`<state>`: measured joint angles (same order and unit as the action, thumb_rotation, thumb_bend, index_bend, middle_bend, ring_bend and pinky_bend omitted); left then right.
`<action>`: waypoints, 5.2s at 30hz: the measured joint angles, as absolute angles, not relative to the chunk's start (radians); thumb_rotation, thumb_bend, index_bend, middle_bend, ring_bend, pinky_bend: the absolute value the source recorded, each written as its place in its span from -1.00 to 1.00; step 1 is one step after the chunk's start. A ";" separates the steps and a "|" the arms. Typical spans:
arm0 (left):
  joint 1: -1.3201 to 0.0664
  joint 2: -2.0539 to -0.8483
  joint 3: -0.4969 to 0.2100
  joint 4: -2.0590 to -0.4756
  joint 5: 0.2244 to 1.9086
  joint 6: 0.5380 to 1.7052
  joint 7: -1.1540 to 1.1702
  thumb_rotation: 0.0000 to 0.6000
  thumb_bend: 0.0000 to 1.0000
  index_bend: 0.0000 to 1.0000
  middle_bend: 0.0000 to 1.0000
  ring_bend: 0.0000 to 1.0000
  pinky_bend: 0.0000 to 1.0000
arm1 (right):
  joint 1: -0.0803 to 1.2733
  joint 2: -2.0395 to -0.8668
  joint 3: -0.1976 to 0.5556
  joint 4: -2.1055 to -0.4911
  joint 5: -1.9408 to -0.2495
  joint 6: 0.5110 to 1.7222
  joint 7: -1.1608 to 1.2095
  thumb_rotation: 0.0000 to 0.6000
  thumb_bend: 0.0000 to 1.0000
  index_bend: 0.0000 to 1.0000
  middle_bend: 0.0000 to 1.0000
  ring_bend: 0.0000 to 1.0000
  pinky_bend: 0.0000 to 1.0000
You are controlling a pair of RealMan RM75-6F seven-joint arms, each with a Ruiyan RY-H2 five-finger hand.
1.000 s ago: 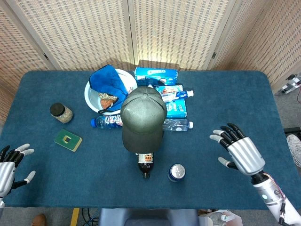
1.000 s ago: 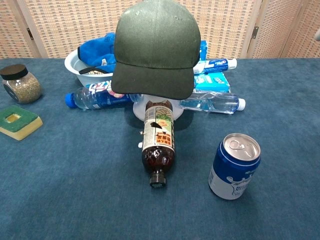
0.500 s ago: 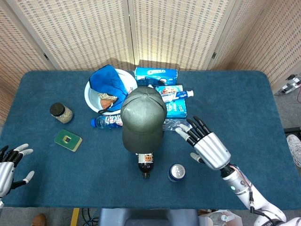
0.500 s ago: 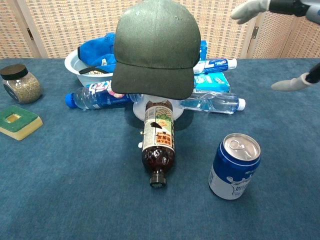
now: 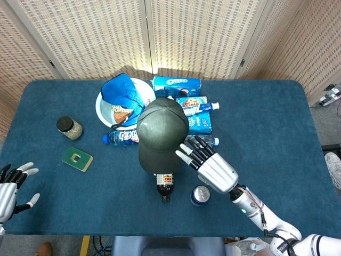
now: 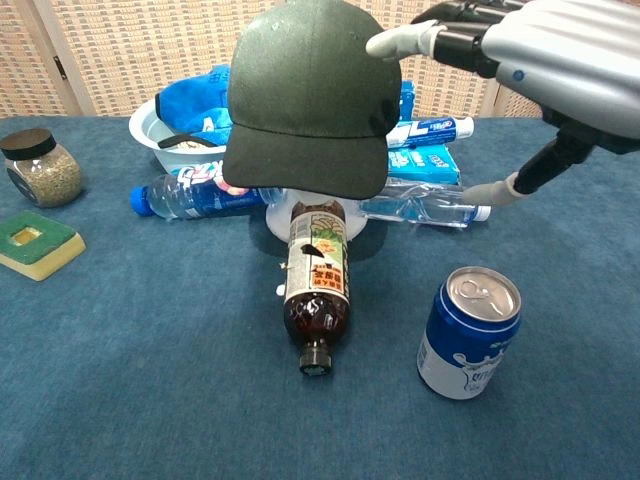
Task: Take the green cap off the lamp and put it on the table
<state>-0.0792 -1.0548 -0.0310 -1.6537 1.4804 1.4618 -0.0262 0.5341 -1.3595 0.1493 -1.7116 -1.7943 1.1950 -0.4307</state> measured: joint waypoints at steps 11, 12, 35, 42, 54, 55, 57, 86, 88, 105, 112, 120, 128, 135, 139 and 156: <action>-0.082 -1.048 -0.033 -1.662 1.474 1.457 -0.016 1.00 -0.54 -0.48 -0.66 -0.68 -1.00 | 0.601 -1.469 0.151 -1.610 -1.799 1.167 -0.448 1.00 -1.00 -0.88 -0.82 -1.00 -1.00; -0.082 -1.048 -0.034 -1.663 1.473 1.457 -0.016 1.00 -0.54 -0.48 -0.66 -0.68 -1.00 | 0.607 -1.480 0.151 -1.598 -1.800 1.167 -0.449 1.00 -1.00 -0.88 -0.82 -1.00 -1.00; -0.092 -1.038 -0.028 -1.664 1.472 1.431 -0.032 1.00 -0.54 -0.48 -0.66 -0.68 -1.00 | 0.699 -1.675 0.166 -1.397 -1.778 1.209 -0.388 1.00 -1.00 -0.88 -0.83 -1.00 -1.00; -0.092 -1.039 -0.030 -1.657 1.470 1.431 -0.040 1.00 -0.54 -0.48 -0.66 -0.67 -1.00 | 0.724 -1.711 0.170 -1.337 -1.802 1.255 -0.372 1.00 -0.99 -0.88 -0.82 -1.00 -1.00; -0.095 -1.045 -0.030 -1.646 1.465 1.425 -0.045 1.00 -0.54 -0.48 -0.66 -0.67 -1.00 | 0.752 -1.738 0.167 -1.269 -1.837 1.338 -0.301 1.00 -0.68 -0.75 -0.73 -1.00 -1.00; -0.095 -1.046 -0.030 -1.646 1.465 1.425 -0.045 1.00 -0.54 -0.48 -0.66 -0.67 -1.00 | 0.755 -1.739 0.168 -1.264 -1.839 1.344 -0.296 1.00 -0.66 -0.73 -0.72 -1.00 -1.00; -0.096 -1.046 -0.031 -1.645 1.463 1.423 -0.046 1.00 -0.54 -0.48 -0.66 -0.67 -1.00 | 0.761 -1.741 0.172 -1.256 -1.841 1.355 -0.286 1.00 -0.57 -0.67 -0.70 -1.00 -1.00; -0.102 -1.045 -0.033 -1.647 1.455 1.414 -0.037 1.00 -0.54 -0.48 -0.67 -0.67 -1.00 | 0.829 -1.750 0.232 -1.207 -1.781 1.397 -0.226 1.00 0.10 0.47 -0.24 -0.74 -1.00; -0.103 -1.045 -0.033 -1.647 1.455 1.413 -0.037 1.00 -0.54 -0.48 -0.66 -0.67 -1.00 | 0.834 -1.756 0.239 -1.198 -1.777 1.404 -0.220 1.00 0.11 0.54 -0.20 -0.71 -1.00; -0.106 -1.051 -0.033 -1.634 1.451 1.406 -0.046 1.00 -0.54 -0.48 -0.66 -0.67 -1.00 | 0.907 -1.776 0.336 -1.136 -1.720 1.446 -0.205 1.00 0.14 0.86 -0.01 -0.55 -1.00; -0.110 -1.055 -0.033 -1.632 1.448 1.398 -0.042 1.00 -0.54 -0.48 -0.66 -0.67 -1.00 | 0.938 -1.768 0.381 -1.101 -1.677 1.437 -0.217 1.00 0.14 0.86 0.00 -0.55 -1.00; -0.108 -1.056 -0.030 -1.630 1.444 1.395 -0.042 1.00 -0.54 -0.48 -0.66 -0.67 -1.00 | 0.992 -1.764 0.437 -1.040 -1.616 1.417 -0.232 1.00 0.14 0.86 0.00 -0.55 -1.00; -0.107 -1.056 -0.026 -1.626 1.449 1.392 -0.062 1.00 -0.54 -0.48 -0.66 -0.67 -1.00 | 1.061 -1.769 0.483 -0.958 -1.570 1.401 -0.253 1.00 0.14 0.86 0.00 -0.55 -1.00; -0.101 -1.054 -0.024 -1.617 1.443 1.397 -0.067 1.00 -0.54 -0.48 -0.66 -0.67 -1.00 | 1.112 -1.767 0.507 -0.871 -1.540 1.407 -0.283 1.00 0.14 0.86 0.00 -0.55 -1.00; -0.099 -1.052 -0.024 -1.617 1.442 1.399 -0.068 1.00 -0.54 -0.48 -0.66 -0.67 -1.00 | 1.119 -1.744 0.514 -0.841 -1.520 1.417 -0.293 1.00 0.14 0.86 0.00 -0.55 -1.00; -0.101 -1.054 -0.025 -1.603 1.452 1.400 -0.086 1.00 -0.54 -0.48 -0.66 -0.67 -1.00 | 0.916 -1.615 0.427 -0.905 -1.462 1.507 -0.237 1.00 0.14 0.86 0.00 -0.55 -1.00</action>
<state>-0.1010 -1.0537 -0.0248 -1.6034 1.4524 1.3999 -0.0863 0.9164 -1.6147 0.4269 -0.9052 -1.4621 1.5066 -0.2368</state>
